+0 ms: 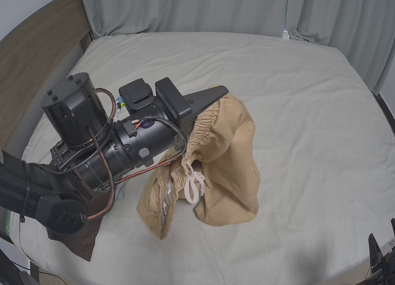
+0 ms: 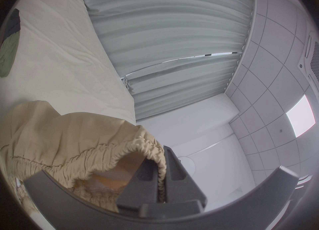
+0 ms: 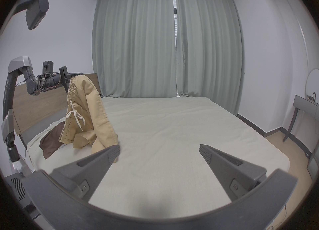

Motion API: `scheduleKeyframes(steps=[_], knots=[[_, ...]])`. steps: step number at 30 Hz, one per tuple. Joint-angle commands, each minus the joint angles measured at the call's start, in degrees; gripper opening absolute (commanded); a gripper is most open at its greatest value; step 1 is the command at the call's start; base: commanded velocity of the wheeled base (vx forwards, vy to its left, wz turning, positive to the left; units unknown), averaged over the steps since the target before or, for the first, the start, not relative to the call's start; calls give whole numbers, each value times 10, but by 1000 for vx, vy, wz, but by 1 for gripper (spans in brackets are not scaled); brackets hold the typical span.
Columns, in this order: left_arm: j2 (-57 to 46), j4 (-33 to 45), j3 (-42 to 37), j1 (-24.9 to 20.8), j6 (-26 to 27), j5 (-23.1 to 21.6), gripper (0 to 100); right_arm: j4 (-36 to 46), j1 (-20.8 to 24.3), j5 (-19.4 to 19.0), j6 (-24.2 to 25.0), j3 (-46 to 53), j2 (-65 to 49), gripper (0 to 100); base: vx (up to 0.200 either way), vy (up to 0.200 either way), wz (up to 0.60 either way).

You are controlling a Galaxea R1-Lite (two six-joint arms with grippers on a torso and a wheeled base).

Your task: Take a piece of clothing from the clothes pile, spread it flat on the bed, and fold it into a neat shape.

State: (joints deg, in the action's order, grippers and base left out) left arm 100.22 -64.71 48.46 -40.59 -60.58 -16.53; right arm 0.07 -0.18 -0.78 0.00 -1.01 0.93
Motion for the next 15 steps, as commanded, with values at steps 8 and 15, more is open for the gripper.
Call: scheduleKeyframes(steps=[8,15], knots=[[61,40,71,-50,0,-1,0,0,0,0,-1,9,-7,100,0,0,0],[103,39,108,-61,0,-9,0,0,0,0,-1,9,-7,100,0,0,0]])
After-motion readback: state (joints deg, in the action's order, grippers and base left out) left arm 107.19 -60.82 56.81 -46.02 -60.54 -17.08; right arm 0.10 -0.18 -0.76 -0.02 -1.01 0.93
